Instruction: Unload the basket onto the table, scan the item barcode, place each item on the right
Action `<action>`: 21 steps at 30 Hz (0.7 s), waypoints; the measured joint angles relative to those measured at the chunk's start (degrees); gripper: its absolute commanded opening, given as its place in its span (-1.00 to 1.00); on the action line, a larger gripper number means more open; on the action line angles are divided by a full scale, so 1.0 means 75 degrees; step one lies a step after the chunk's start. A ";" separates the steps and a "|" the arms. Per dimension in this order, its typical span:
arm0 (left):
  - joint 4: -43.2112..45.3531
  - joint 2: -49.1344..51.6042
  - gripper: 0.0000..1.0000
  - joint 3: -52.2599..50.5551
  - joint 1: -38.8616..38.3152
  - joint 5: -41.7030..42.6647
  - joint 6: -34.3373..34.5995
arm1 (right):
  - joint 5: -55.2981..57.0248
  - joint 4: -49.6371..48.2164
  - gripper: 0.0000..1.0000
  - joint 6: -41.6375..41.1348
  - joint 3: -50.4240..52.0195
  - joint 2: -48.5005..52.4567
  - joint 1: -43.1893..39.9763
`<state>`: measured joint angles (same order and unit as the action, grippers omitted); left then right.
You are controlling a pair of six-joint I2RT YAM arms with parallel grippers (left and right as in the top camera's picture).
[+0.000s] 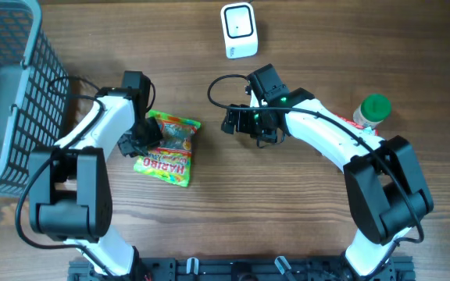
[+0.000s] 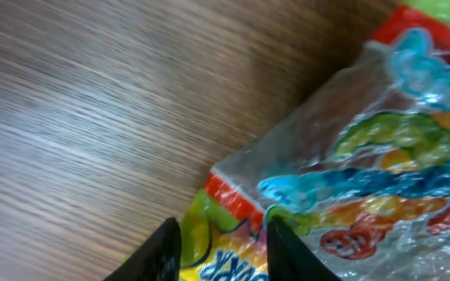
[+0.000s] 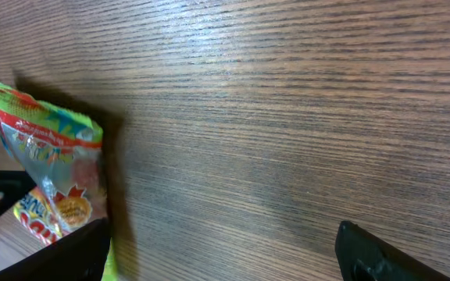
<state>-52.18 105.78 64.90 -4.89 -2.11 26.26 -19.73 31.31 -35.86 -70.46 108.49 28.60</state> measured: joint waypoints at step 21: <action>0.0962 0.0160 -0.63 -0.0003 -0.1708 0.1880 -0.0417 | -0.1664 0.0574 0.71 0.2215 0.0000 0.0000 -0.0729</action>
<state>-44.97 106.98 64.88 -17.69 11.99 23.14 -32.21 35.62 -19.25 -70.46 108.49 23.14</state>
